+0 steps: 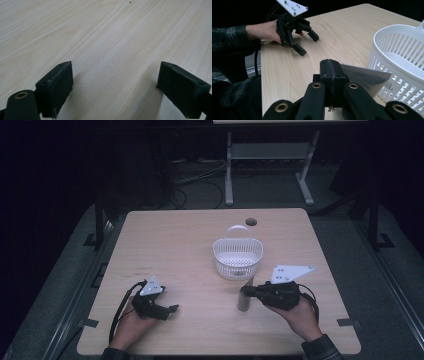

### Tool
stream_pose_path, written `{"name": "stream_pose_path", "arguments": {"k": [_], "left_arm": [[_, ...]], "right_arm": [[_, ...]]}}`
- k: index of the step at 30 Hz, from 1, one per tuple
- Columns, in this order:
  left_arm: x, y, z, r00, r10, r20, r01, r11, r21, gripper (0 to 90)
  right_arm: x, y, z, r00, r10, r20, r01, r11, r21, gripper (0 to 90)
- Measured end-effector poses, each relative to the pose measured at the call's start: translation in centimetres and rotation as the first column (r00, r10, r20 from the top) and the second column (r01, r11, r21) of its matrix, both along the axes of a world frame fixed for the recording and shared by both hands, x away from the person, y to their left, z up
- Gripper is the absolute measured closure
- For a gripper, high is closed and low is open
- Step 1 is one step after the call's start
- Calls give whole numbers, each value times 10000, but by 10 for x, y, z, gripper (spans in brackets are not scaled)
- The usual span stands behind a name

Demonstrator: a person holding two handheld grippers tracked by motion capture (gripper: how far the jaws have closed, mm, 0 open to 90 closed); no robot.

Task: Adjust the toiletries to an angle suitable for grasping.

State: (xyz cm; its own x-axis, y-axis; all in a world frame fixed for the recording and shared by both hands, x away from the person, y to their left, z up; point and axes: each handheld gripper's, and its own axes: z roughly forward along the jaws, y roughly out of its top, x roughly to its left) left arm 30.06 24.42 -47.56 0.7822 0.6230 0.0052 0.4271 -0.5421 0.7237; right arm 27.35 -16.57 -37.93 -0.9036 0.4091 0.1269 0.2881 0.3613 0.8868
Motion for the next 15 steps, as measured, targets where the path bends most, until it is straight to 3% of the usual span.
{"name": "stream_pose_path", "arguments": {"k": [5, 11, 15], "left_arm": [[0, 0, 0, 10000, -1, 2, 1, 10000, -4, 123], [0, 0, 0, 10000, 2, 0, -2, 10000, -4, 123], [0, 0, 0, 10000, 0, 2, 0, 10000, -1, 123]], "right_arm": [[-3, -3, 1, 9999, -100, 23, 100, 9999, 12, 879], [-11, -13, 4, 9967, -782, 197, 784, 9969, -106, 728], [-13, -16, 4, 9929, -1179, 182, 1183, 9927, -248, 561]]}}
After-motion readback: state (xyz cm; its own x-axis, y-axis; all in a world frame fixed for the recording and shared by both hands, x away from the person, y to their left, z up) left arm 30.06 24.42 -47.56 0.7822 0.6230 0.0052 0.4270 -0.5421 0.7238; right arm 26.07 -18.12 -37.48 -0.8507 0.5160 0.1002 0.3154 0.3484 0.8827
